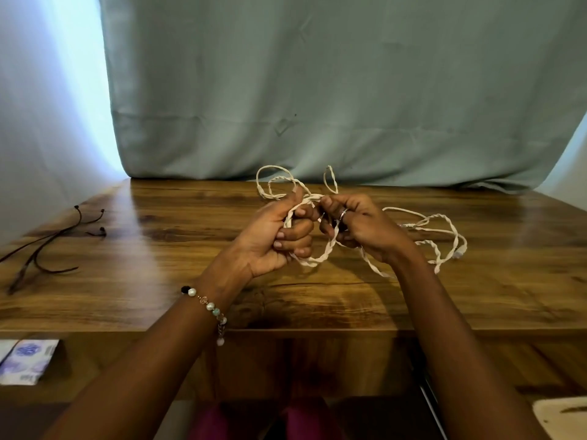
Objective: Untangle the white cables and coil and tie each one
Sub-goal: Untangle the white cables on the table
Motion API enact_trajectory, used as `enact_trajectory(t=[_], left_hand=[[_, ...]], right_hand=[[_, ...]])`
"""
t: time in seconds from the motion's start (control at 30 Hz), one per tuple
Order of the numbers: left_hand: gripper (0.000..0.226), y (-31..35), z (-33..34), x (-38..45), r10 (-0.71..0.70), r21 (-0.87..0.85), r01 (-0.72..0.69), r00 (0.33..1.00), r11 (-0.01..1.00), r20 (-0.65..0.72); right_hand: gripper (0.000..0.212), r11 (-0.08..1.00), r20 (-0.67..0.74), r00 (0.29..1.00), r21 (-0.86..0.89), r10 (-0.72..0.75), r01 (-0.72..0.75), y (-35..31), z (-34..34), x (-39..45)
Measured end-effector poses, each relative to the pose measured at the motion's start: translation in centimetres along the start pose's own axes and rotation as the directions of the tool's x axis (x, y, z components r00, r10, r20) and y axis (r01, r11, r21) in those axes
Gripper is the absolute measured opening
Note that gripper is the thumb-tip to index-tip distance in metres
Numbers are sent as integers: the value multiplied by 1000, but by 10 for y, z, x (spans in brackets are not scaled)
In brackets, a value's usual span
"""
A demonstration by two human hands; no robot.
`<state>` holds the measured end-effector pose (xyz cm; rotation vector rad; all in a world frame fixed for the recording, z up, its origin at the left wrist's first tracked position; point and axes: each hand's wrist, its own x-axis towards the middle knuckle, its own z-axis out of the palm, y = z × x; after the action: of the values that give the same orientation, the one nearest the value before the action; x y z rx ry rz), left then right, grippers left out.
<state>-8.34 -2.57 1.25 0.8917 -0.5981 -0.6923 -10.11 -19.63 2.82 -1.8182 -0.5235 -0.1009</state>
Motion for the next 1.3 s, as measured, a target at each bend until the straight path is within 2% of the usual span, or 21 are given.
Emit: enact_trajectory(t=[0.1, 0.17, 0.2, 0.23, 0.27, 0.33, 0.37, 0.4, 0.47, 0.53, 0.57, 0.63, 0.7, 0.73, 0.83, 0.97, 1.03, 1.13, 1.23, 1.3], left_hand=[[39, 2, 3, 1, 58, -64, -64, 994, 996, -88], [40, 6, 4, 0, 80, -141, -89, 995, 986, -67], [41, 9, 4, 0, 97, -177, -104, 994, 979, -46], [42, 12, 3, -1, 121, -209, -127, 992, 970, -41], [42, 15, 2, 0, 148, -234, -158, 987, 959, -59], [41, 22, -3, 1, 211, -273, -240, 969, 932, -130], [40, 26, -7, 2, 248, -300, -287, 955, 910, -161], [40, 30, -9, 3, 282, -327, -329, 942, 886, -184], [38, 35, -12, 6, 327, -353, -384, 921, 853, -211], [32, 35, -9, 10, 350, -302, -411, 906, 860, -239], [28, 32, -5, 12, 355, -222, -414, 897, 883, -264], [25, 23, -2, 17, 352, 59, -357, 859, 932, -370], [35, 11, -2, 18, 361, 339, -228, 838, 913, -409], [39, 6, -3, 17, 350, 403, -183, 849, 897, -395], [36, -3, -3, 13, 289, 384, -148, 895, 912, -341], [29, -8, 9, 9, 99, 426, -7, 976, 905, -195], [26, -9, 8, 5, 37, 413, 30, 988, 910, -152], [34, -8, 2, 0, -5, 228, 7, 1000, 974, -9], [58, -6, -6, -1, -39, 49, 33, 992, 998, 124], [54, -6, -7, -1, -32, -22, 38, 977, 999, 210]], right_hand=[[28, 993, -12, 1000, -116, 26, -28, -3, 1, -5], [20, 981, -17, 999, -189, 44, -46, -4, 3, -10], [17, 958, -20, 999, -281, 45, -49, -5, 3, -11], [15, 898, -6, 998, -437, 55, -52, -5, 3, -13], [13, 784, 26, 997, -619, 74, -42, -6, 4, -15], [28, 448, 77, 988, -894, 136, 8, -11, 8, -22], [31, 337, 66, 982, -942, 176, 3, -16, 13, -27], [28, 277, 65, 977, -961, 203, 7, -22, 20, -33], [27, 237, 89, 972, -971, 219, 36, -33, 35, -42], [32, 184, 137, 974, -978, 181, 103, -39, 45, -42], [32, 162, 156, 977, -978, 146, 132, -40, 47, -39], [29, 136, 194, 980, -973, 33, 188, -43, 45, -34], [26, 162, 248, 959, -949, -140, 269, -44, 36, -30], [24, 252, 258, 941, -917, -217, 310, -44, 30, -28], [15, 663, 182, 937, -667, -297, 340, -43, 12, -21], [22, 863, 27, 950, -410, -312, 295, -36, 0, -2], [29, 930, -28, 957, -246, -289, 274, -32, -5, 4], [30, 945, -70, 947, -120, -312, 303, -25, -13, 9], [17, 952, -120, 944, -35, -307, 305, -16, -13, 10], [9, 963, -135, 957, 47, -258, 266, -8, -11, 9]])
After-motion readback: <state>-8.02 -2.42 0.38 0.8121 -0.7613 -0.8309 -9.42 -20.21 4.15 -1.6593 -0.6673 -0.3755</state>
